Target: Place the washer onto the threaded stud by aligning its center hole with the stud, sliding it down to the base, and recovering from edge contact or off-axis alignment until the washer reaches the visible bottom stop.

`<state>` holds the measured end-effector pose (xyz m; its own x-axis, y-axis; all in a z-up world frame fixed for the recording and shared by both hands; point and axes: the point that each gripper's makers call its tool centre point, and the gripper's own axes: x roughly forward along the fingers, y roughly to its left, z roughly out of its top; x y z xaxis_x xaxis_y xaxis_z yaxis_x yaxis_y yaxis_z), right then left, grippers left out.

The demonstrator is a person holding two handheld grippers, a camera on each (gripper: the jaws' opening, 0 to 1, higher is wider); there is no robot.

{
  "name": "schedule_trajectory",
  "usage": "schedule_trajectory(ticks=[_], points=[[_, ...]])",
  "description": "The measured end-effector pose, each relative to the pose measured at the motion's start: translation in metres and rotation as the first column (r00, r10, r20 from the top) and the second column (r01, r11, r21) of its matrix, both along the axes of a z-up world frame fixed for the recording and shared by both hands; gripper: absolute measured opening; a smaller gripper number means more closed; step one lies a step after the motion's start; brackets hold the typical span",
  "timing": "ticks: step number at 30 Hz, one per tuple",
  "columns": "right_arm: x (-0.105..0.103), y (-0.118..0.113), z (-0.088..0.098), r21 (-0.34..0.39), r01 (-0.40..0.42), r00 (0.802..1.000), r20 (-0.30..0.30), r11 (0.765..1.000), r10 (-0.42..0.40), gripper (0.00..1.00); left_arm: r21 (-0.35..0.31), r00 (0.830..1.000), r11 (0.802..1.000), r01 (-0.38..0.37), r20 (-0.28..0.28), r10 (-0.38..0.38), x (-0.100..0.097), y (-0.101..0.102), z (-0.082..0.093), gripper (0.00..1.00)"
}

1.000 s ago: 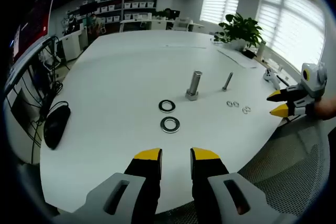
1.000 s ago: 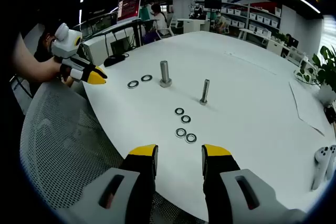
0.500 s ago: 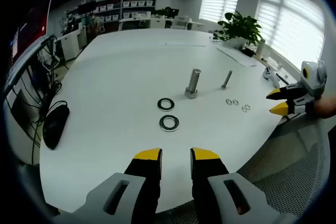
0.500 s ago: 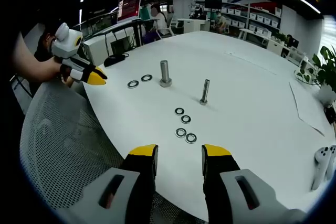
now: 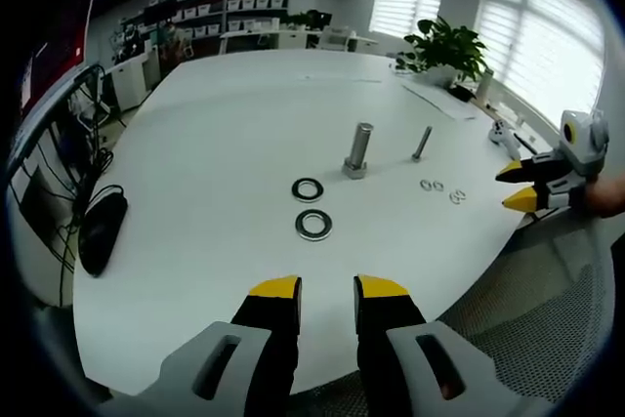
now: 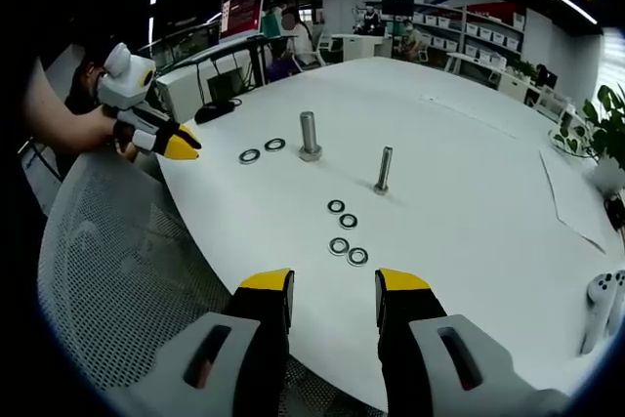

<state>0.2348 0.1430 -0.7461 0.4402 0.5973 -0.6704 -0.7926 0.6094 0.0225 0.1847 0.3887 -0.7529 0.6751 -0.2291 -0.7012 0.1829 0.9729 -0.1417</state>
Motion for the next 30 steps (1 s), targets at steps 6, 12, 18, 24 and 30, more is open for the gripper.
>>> schedule_trajectory(ticks=[6,12,18,24,30], points=[[-0.001,0.001,0.000,0.008,-0.003,1.000,-0.005,1.000,0.003,0.36,0.006,1.000,1.000,0.004,-0.015,-0.004,-0.002,-0.001,-0.002,0.19],[-0.002,0.002,0.001,0.013,-0.009,1.000,-0.008,1.000,0.009,0.36,0.006,1.000,1.000,0.007,-0.022,-0.007,-0.003,-0.001,-0.004,0.20],[-0.001,0.002,0.002,0.024,0.001,1.000,-0.013,1.000,-0.001,0.36,0.011,0.999,1.000,0.007,-0.040,-0.007,-0.004,0.000,-0.007,0.19],[-0.002,0.003,0.002,0.026,-0.003,1.000,-0.013,1.000,0.003,0.36,0.017,0.998,1.000,0.018,-0.053,-0.017,-0.006,-0.002,-0.009,0.19],[-0.001,0.003,0.003,0.035,0.006,1.000,-0.017,0.999,-0.006,0.36,0.021,0.998,1.000,0.005,-0.064,-0.004,-0.006,0.001,-0.011,0.19]])
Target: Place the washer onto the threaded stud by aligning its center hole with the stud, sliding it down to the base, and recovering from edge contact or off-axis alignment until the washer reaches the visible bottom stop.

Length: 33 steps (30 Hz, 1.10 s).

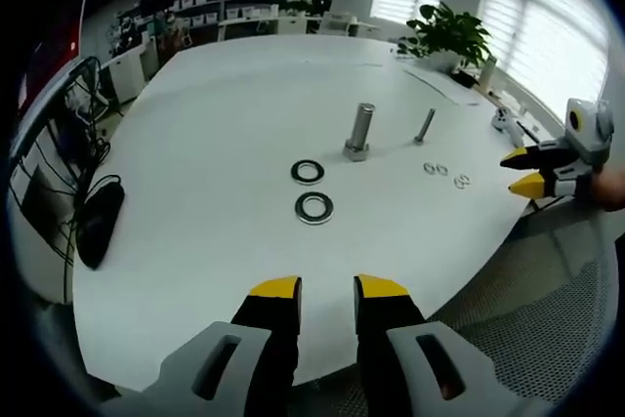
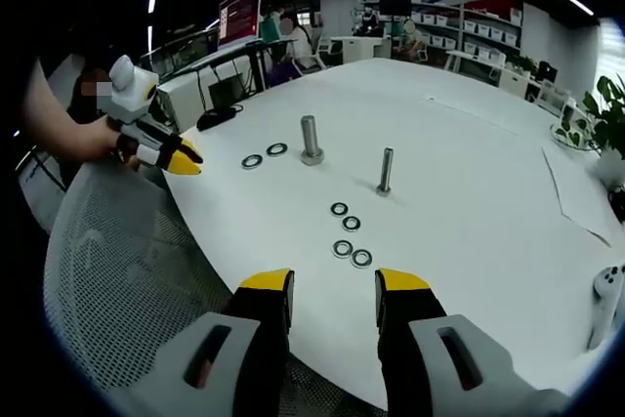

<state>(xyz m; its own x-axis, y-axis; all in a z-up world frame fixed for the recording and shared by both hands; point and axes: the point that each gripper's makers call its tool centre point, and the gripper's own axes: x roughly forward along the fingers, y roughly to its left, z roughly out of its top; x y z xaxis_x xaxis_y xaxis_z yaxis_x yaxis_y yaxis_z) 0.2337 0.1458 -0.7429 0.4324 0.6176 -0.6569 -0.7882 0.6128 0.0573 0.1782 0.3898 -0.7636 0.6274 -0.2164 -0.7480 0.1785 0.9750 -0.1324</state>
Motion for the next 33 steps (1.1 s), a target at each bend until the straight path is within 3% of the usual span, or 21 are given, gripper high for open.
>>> schedule_trajectory(ticks=[20,33], points=[[0.0022,-0.0045,-0.0038,-0.018,0.025,1.000,-0.010,1.000,-0.025,0.35,-0.003,0.998,0.999,0.033,-0.053,-0.033,-0.0064,-0.0054,-0.0089,0.18],[0.0030,-0.0060,-0.0048,-0.027,0.032,0.999,-0.014,0.999,-0.032,0.35,-0.010,0.998,0.999,0.041,-0.044,-0.041,-0.0054,-0.0073,-0.0061,0.17]])
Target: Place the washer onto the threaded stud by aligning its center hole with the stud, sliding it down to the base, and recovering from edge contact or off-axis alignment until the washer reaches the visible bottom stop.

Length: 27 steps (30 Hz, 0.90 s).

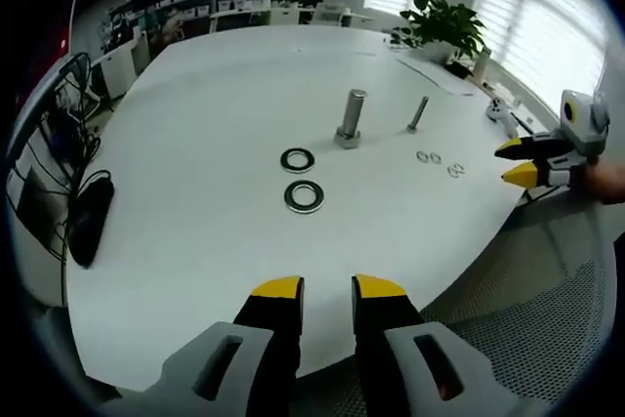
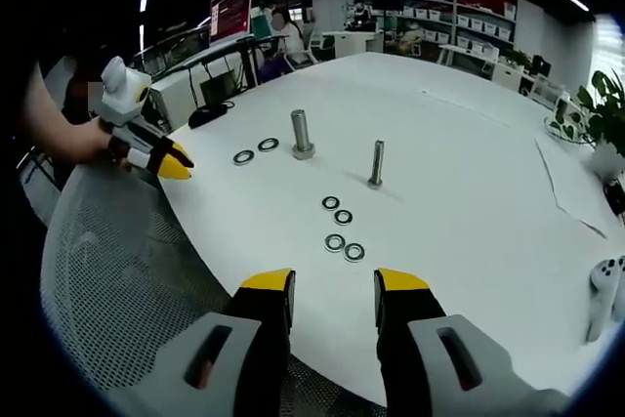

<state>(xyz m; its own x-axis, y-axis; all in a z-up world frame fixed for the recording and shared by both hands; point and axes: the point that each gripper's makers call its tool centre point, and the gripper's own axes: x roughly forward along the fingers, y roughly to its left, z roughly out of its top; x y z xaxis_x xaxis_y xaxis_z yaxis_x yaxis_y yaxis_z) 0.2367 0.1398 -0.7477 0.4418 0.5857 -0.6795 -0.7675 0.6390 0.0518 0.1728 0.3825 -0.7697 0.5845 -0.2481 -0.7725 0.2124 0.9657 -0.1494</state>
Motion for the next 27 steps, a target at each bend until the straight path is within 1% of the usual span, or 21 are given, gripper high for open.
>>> schedule_trajectory(ticks=[4,6,7,9,11,16,18,22,27], points=[[0.001,-0.001,0.001,0.001,0.000,1.000,0.005,1.000,0.000,0.35,-0.003,1.000,1.000,0.002,0.000,-0.002,0.000,-0.001,0.001,0.17],[0.003,-0.002,0.002,0.006,0.010,1.000,0.004,1.000,-0.010,0.35,-0.021,1.000,1.000,0.019,0.020,-0.018,0.003,-0.005,0.005,0.18],[0.003,-0.002,0.002,0.006,0.010,1.000,0.002,1.000,-0.010,0.35,-0.025,1.000,0.999,0.023,0.008,-0.023,0.003,-0.007,0.004,0.18],[0.003,-0.002,0.001,0.006,0.008,1.000,0.002,1.000,-0.008,0.35,-0.002,0.999,0.999,0.043,0.000,-0.043,0.002,-0.008,0.001,0.18],[0.001,-0.001,0.001,0.003,0.001,1.000,0.005,1.000,-0.001,0.35,0.001,0.999,0.999,0.048,-0.005,-0.048,0.000,-0.008,0.000,0.18],[0.003,-0.002,0.002,0.008,0.008,1.000,0.001,1.000,-0.008,0.35,0.004,0.999,0.999,0.036,0.011,-0.036,0.003,-0.006,0.004,0.19],[0.002,-0.001,0.002,0.006,0.005,1.000,0.001,1.000,-0.005,0.35,-0.003,0.999,0.999,0.036,-0.005,-0.036,0.002,-0.006,0.002,0.19],[0.002,-0.001,0.001,0.003,0.003,1.000,0.002,1.000,-0.003,0.35,-0.008,0.998,0.998,0.058,-0.008,-0.058,0.001,-0.010,0.002,0.19],[0.002,-0.002,0.001,0.005,0.006,1.000,-0.003,1.000,-0.006,0.35,-0.019,0.997,0.997,0.074,-0.025,-0.075,0.001,-0.012,0.000,0.20]])
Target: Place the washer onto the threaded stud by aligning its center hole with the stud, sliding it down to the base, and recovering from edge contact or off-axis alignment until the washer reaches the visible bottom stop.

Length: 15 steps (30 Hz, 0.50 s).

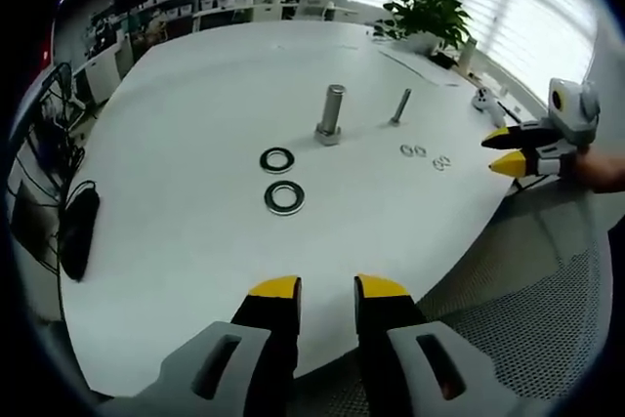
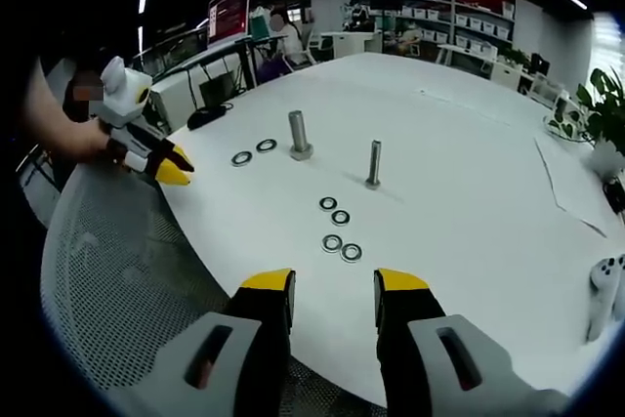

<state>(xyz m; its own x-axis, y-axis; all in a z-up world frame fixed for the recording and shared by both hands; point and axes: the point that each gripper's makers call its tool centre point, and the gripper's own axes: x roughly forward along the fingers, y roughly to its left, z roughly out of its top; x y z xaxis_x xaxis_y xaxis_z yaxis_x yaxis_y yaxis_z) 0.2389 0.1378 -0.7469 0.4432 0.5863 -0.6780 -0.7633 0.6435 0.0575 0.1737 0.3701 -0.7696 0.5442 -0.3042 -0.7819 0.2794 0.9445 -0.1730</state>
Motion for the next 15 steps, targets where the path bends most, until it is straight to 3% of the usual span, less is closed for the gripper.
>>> schedule_trajectory(ticks=[7,15], points=[[0.000,0.000,0.001,0.004,0.002,1.000,0.001,1.000,-0.002,0.35,-0.048,0.999,0.998,-0.033,-0.002,0.033,0.002,0.001,0.003,0.20],[0.001,-0.002,0.000,0.002,0.010,1.000,0.000,1.000,-0.010,0.35,-0.018,1.000,1.000,-0.010,-0.004,0.010,0.024,0.005,0.010,0.21]])
